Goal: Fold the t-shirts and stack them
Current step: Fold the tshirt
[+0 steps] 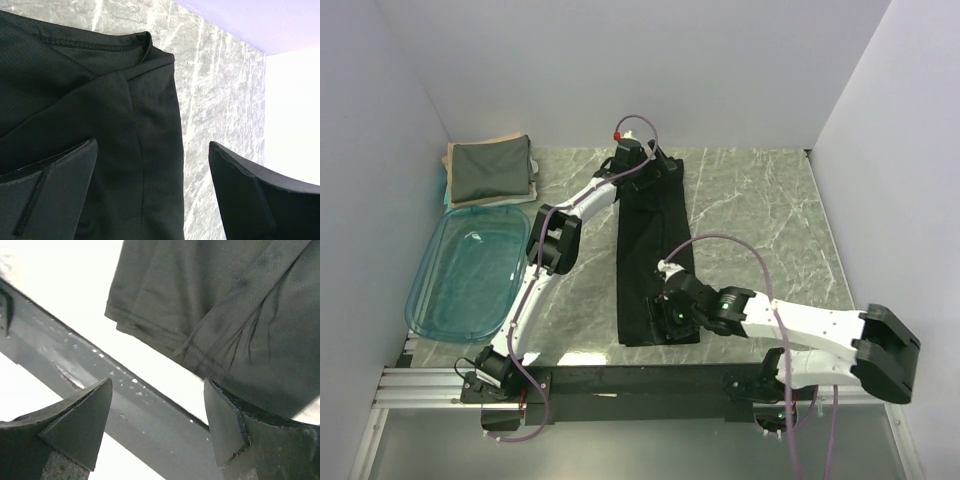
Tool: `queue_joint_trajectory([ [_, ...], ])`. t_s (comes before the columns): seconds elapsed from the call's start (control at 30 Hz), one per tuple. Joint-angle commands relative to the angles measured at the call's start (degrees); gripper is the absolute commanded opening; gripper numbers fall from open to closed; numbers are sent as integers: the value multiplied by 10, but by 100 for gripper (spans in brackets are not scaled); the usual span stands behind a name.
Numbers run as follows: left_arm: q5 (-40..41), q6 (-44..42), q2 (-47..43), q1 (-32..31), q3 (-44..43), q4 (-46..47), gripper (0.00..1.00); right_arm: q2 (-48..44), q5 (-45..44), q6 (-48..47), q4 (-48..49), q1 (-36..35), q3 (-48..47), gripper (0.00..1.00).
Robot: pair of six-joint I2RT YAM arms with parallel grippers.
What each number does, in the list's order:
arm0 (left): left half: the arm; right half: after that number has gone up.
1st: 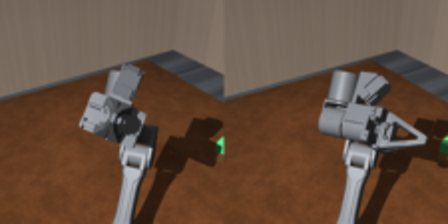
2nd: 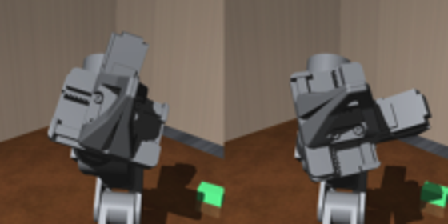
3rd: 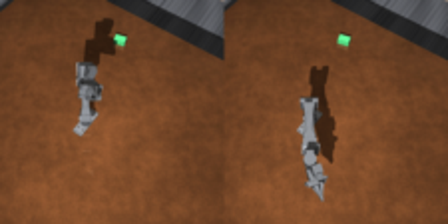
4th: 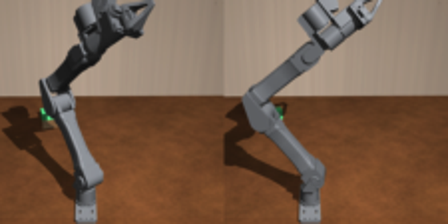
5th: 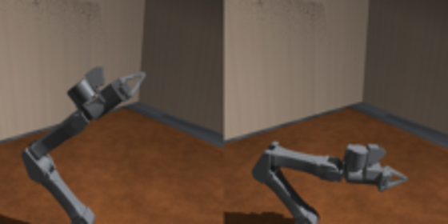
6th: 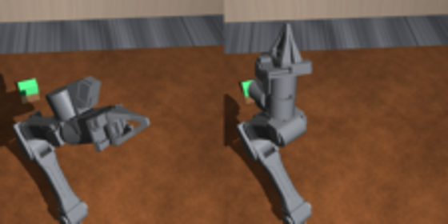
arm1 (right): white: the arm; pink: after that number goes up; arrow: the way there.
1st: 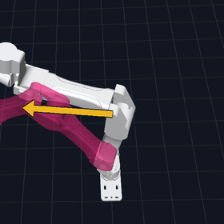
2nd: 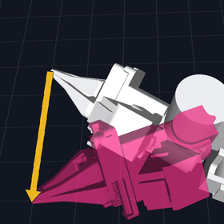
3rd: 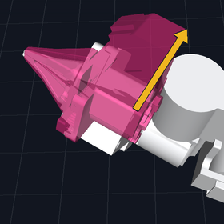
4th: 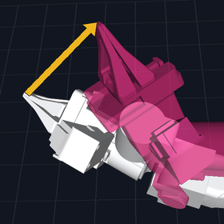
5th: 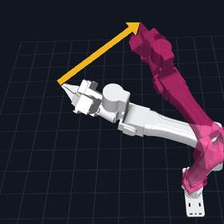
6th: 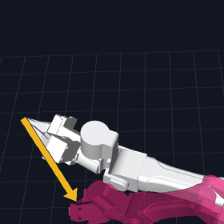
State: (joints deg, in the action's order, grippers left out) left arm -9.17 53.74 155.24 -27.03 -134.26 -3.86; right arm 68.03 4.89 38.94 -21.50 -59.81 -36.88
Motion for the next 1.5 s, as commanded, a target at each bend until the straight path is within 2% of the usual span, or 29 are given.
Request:
queue_joint_trajectory([
  [0.0, 5, -22, -37, 5, -7, -19, 99, -63, -80, 3, -20, -11, -31, 80],
  [0.2, 10, -62, -142, -1, -7, -11, 100, -153, -176, 16, -44, -9, -35, 84],
  [0.23, 8, -66, -167, -1, -14, -16, 99, -157, -215, 32, -63, -10, -36, 84],
  [0.37, 0, -109, -251, -7, 7, -42, 99, -171, -307, 79, -93, -8, -35, 99],
  [0.4, 1, -117, -274, -10, 27, -46, 99, -172, -319, 86, -88, -7, -21, 100],
  [0.5, 21, -146, -372, -24, 129, -76, 99, -164, -331, 84, -58, 2, -6, 100],
  [0.6, 63, -167, -480, -43, 257, -113, 99, -147, -315, 71, -69, 20, -13, 100],
  [0.63, 90, -166, -540, -49, 345, -116, 99, -143, -312, 69, -74, 27, -13, 100],
  [0.7, 117, -142, -605, -69, 449, -98, 99, -135, -270, 66, -78, 52, -3, 100],
  [0.73, 119, -134, -663, -73, 548, -75, 99, -134, -249, 54, -72, 61, -1, 100],
  [0.8, 119, -106, -715, -90, 634, -69, 100, -130, -191, 39, -64, 71, 8, 100],
  [0.83, 125, -90, -761, -97, 697, -76, 100, -127, -183, 20, -56, 71, 9, 100],
  [0.93, 160, -50, -842, -130, 804, -104, 99, -107, -182, 12, -74, 70, 22, 100],
  [1.07, 156, -14, -904, -169, 884, -170, 99, -104, -172, 30, -105, 71, 43, 99],
  [1.23, 51, 39, -945, -222, 998, -120, 99, -110, -118, 68, -87, 75, 85, 96],
  [1.33, 28, 75, -936, -258, 1042, -70, 99, -102, -109, 83, -89, 90, 99, 91],
  [1.47, 42, 89, -890, -282, 1035, -79, 97, -90, -63, 76, -65, 123, 114, 78],
])
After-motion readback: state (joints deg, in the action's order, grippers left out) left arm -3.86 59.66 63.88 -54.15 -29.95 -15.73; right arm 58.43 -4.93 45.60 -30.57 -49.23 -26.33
